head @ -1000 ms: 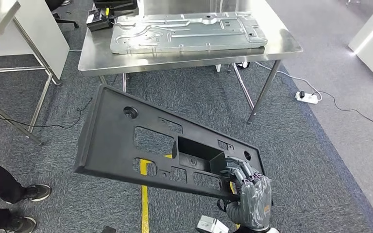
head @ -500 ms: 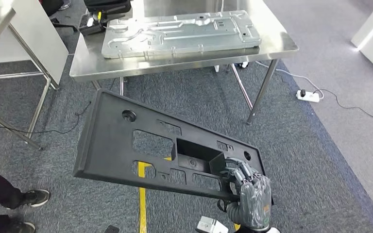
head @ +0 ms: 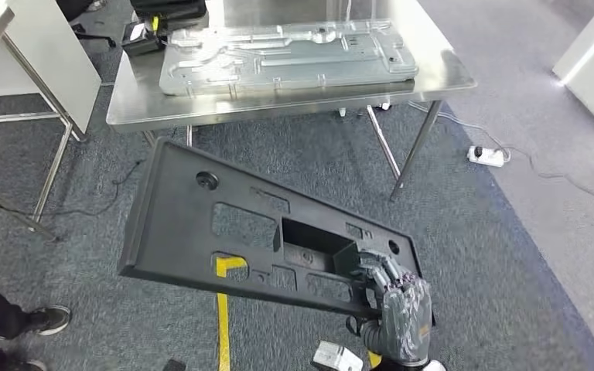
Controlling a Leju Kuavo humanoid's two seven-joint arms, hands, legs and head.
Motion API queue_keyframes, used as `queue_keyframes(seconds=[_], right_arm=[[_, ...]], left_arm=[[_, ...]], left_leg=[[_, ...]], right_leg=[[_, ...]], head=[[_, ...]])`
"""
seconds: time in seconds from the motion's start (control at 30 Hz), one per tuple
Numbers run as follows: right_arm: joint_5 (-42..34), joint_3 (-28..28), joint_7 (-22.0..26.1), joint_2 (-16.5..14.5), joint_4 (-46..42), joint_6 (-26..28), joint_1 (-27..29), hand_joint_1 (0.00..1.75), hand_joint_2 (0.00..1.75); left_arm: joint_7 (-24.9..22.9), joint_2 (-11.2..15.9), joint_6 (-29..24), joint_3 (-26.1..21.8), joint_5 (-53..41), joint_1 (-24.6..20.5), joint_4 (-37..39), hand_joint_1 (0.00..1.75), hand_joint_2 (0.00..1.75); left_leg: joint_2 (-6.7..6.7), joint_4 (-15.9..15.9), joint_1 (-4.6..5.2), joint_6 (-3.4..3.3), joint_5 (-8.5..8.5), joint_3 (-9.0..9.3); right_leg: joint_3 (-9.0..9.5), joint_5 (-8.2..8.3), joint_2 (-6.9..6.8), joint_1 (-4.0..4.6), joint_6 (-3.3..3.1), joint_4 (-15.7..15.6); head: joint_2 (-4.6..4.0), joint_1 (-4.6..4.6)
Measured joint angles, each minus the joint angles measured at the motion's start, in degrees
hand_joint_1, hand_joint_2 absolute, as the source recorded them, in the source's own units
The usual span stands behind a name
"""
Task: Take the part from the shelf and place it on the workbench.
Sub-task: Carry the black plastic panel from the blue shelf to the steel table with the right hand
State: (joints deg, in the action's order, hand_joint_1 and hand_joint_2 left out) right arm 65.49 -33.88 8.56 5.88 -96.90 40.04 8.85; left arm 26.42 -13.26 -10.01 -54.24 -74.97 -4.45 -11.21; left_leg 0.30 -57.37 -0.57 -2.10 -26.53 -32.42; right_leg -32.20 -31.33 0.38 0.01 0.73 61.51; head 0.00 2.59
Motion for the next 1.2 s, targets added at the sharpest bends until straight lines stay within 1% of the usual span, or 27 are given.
queue_keyframes(seconds=[0.03,0.1,0.13,0.17,0.2,0.23,0.27,0.3,0.33,0.43,0.5,0.53,0.6,0.63,0.67,0.7,0.77,0.8,0.83,0.9,0.97,1.0,1.03,1.1,1.13,1.17,1.2], right_arm=[[0.11,0.12,0.31,0.0,-0.19,0.01,0.14,1.75,1.75],[0.26,0.38,0.92,0.0,-0.45,0.01,0.53,1.75,1.75],[0.29,0.5,1.1,0.0,-0.49,0.01,0.74,1.75,1.75],[0.31,0.63,1.25,0.0,-0.52,0.01,0.91,1.75,1.75],[0.35,0.75,1.4,0.0,-0.59,0.01,1.01,1.75,1.75],[0.42,0.88,1.56,0.0,-0.73,0.01,1.08,1.75,1.75],[0.51,1.02,1.73,0.0,-0.87,0.0,1.11,1.75,1.75],[0.65,1.17,1.88,-0.01,-1.07,0.01,1.14,1.75,1.75],[0.79,1.32,2.03,-0.02,-1.26,0.01,1.2,1.75,1.75],[1.11,1.77,2.49,-0.05,-1.68,0.01,1.34,1.75,1.75],[1.33,1.92,2.73,-0.07,-1.97,0.01,1.22,1.75,1.75],[1.44,1.95,2.81,-0.07,-2.12,0.01,1.05,1.75,1.75],[1.62,2.0,2.92,-0.06,-2.23,0.01,0.51,1.75,1.75],[1.68,2.03,2.96,-0.04,-2.23,0.0,0.2,1.75,1.75],[1.72,2.06,2.99,-0.03,-2.22,-0.01,-0.14,1.75,1.75],[1.74,2.08,3.04,-0.03,-2.22,-0.04,-0.52,1.75,1.75],[1.74,2.08,3.24,-0.04,-2.2,-0.2,-1.42,1.75,1.75],[1.74,2.07,3.38,-0.04,-2.16,-0.36,-1.97,1.75,1.75],[1.73,2.03,3.5,-0.04,-2.12,-0.57,-2.5,1.75,1.75],[1.7,1.94,3.62,-0.05,-2.03,-0.91,-3.29,1.75,1.75],[1.69,1.91,3.64,-0.05,-2.02,-1.0,-3.74,1.75,1.75],[1.68,1.91,3.64,-0.04,-2.02,-1.0,-3.99,1.75,1.75],[1.68,1.9,3.65,-0.04,-2.02,-1.0,-4.23,1.75,1.75],[1.62,1.88,3.66,-0.03,-1.87,-1.01,-4.54,1.75,1.75],[1.58,1.87,3.66,-0.01,-1.75,-1.02,-4.59,1.75,1.75],[1.52,1.85,3.66,0.01,-1.6,-1.04,-4.62,1.75,1.75],[1.45,1.82,3.65,0.03,-1.48,-1.05,-4.69,1.75,1.75]], left_arm=[[0.0,-0.01,-0.02,0.01,-0.04,-0.06,0.0,0.0,1.75],[-0.01,-0.01,-0.02,0.03,-0.08,-0.16,0.0,0.0,1.75],[-0.02,-0.01,0.02,0.04,-0.09,-0.14,0.0,0.0,1.75],[-0.02,-0.01,0.04,0.04,-0.1,-0.08,0.0,0.0,1.75],[-0.01,-0.02,0.07,0.04,-0.11,-0.03,0.0,0.0,1.75],[-0.01,-0.03,0.09,0.04,-0.13,0.0,0.0,0.0,1.75],[-0.01,-0.03,0.09,0.04,-0.13,-0.03,0.0,0.0,1.75],[-0.01,-0.02,0.09,0.04,-0.13,-0.09,0.0,0.0,1.75],[-0.01,-0.01,0.09,0.04,-0.13,-0.15,0.0,0.0,1.75],[0.0,0.02,0.11,0.06,-0.22,-0.33,0.0,0.0,1.75],[0.0,0.02,0.15,0.08,-0.39,-0.44,0.0,0.0,1.75],[0.01,0.02,0.19,0.1,-0.5,-0.5,0.0,0.0,1.75],[-0.02,0.02,0.27,0.17,-0.64,-0.6,0.0,0.0,1.75],[-0.07,0.02,0.31,0.21,-0.69,-0.58,0.0,0.0,1.75],[-0.11,0.03,0.36,0.26,-0.74,-0.54,0.0,0.0,1.75],[-0.16,0.03,0.39,0.31,-0.79,-0.54,0.0,0.0,1.75],[-0.22,0.09,0.45,0.43,-0.91,-0.6,0.0,0.0,1.75],[-0.26,0.14,0.48,0.51,-0.98,-0.67,0.0,0.0,1.75],[-0.31,0.19,0.53,0.62,-1.05,-0.77,0.0,0.0,1.75],[-0.36,0.22,0.62,0.87,-1.16,-0.9,0.0,0.0,1.75],[-0.37,0.17,0.67,1.04,-1.2,-0.88,0.0,0.0,1.75],[-0.37,0.15,0.67,1.08,-1.21,-0.89,0.0,0.0,1.75],[-0.36,0.13,0.68,1.15,-1.22,-0.94,0.0,0.0,1.75],[-0.35,0.13,0.71,1.32,-1.24,-1.03,0.0,0.0,1.75],[-0.36,0.13,0.73,1.38,-1.26,-1.02,0.0,0.0,1.75],[-0.38,0.13,0.76,1.41,-1.3,-0.98,0.0,0.0,1.75],[-0.4,0.12,0.78,1.41,-1.37,-0.95,0.0,0.0,1.75]], left_leg=[[0.04,0.19,-0.05,-0.16,-0.11,0.33],[0.05,0.22,-0.1,-0.34,-0.62,0.86],[0.04,0.21,-0.12,-0.28,-0.94,1.21],[0.03,0.2,-0.16,-0.17,-1.29,1.65],[0.0,0.18,-0.22,-0.01,-1.69,2.19],[-0.02,0.16,-0.28,0.23,-2.16,2.8],[-0.04,0.12,-0.23,0.55,-2.64,3.23],[-0.05,0.05,-0.18,0.91,-3.04,3.47],[-0.06,0.0,-0.12,1.26,-3.33,3.58],[0.06,0.17,-0.11,2.12,-3.89,3.88],[0.07,-1.97,-0.23,2.61,-5.26,3.35],[0.05,-4.9,-0.28,2.77,-6.55,1.93],[0.03,-12.77,-0.3,2.81,-8.93,-2.63],[0.03,-15.54,-0.3,2.72,-9.1,-4.71],[0.02,-16.29,-0.26,2.55,-8.1,-5.93],[0.0,-14.86,-0.17,2.25,-6.02,-6.12],[-0.03,-8.24,0.22,1.2,-0.89,-4.34],[-0.05,-5.18,0.48,0.69,0.66,-3.29],[-0.03,-3.24,0.74,0.34,1.2,-2.6],[-0.08,-1.86,1.07,0.13,0.73,-2.13],[-0.18,-0.82,0.68,-0.04,0.7,-1.42],[-0.2,-0.28,0.44,-0.2,0.72,-0.89],[-0.21,0.12,0.22,-0.35,0.65,-0.35],[-0.2,0.24,0.24,-0.56,0.08,0.38],[-0.21,0.22,0.24,-0.55,-0.3,0.75],[-0.25,0.18,0.23,-0.51,-0.71,1.2],[-0.29,0.13,0.2,-0.43,-1.15,1.73]], right_leg=[[-1.6,-1.33,-0.06,-0.22,0.25,3.14],[-6.02,-3.61,-0.09,-0.65,0.71,10.36],[-7.59,-3.48,-0.1,-0.85,0.89,12.3],[-8.15,-2.21,-0.12,-1.02,1.02,12.16],[-7.56,0.06,-0.17,-1.16,1.08,9.84],[-6.2,2.66,-0.26,-1.27,1.09,6.03],[-4.74,4.44,-0.34,-1.22,1.03,2.57],[-3.47,5.34,-0.38,-1.11,0.82,-0.11],[-2.79,5.41,-0.39,-0.95,0.58,-1.52],[-2.31,4.56,-0.13,-0.8,-0.43,-2.07],[-1.6,4.24,-0.13,-0.92,-1.19,-2.48],[-1.18,4.06,-0.2,-0.93,-1.54,-2.65],[-0.62,3.57,-0.26,-0.71,-2.03,-2.7],[-0.31,3.29,-0.19,-0.55,-2.17,-2.7],[0.1,2.97,-0.08,-0.4,-2.24,-2.7],[0.63,2.62,0.05,-0.24,-2.27,-2.7],[1.65,1.84,0.22,-0.03,-2.22,-2.76],[1.9,1.5,0.3,0.09,-2.06,-2.74],[1.9,1.28,0.32,0.04,-1.8,-2.73],[1.81,1.04,0.31,-0.09,-1.13,-2.9],[2.03,0.63,0.08,-0.14,-0.45,-2.8],[1.62,0.01,-0.02,-0.12,-0.13,-1.64],[0.43,-1.05,-0.1,-0.17,0.19,0.78],[-4.03,-3.45,-0.14,-0.49,0.68,8.07],[-6.24,-3.94,-0.15,-0.65,0.87,11.08],[-7.68,-3.33,-0.17,-0.79,1.02,12.33],[-7.99,-1.57,-0.2,-0.9,1.11,11.4]], head=[[0.0,0.01],[0.0,0.01],[-0.01,0.01],[-0.01,0.01],[0.0,0.01],[0.0,0.02],[0.0,0.02],[0.0,0.01],[0.0,-0.01],[0.0,-0.09],[0.0,-0.1],[0.0,-0.12],[0.0,-0.14],[0.0,-0.13],[0.0,-0.13],[0.0,-0.14],[-0.01,-0.09],[-0.01,-0.1],[-0.01,-0.1],[-0.01,-0.15],[-0.01,-0.12],[-0.01,-0.08],[-0.01,-0.04],[-0.01,0.01],[0.0,0.01],[0.0,0.0],[0.0,0.01]])
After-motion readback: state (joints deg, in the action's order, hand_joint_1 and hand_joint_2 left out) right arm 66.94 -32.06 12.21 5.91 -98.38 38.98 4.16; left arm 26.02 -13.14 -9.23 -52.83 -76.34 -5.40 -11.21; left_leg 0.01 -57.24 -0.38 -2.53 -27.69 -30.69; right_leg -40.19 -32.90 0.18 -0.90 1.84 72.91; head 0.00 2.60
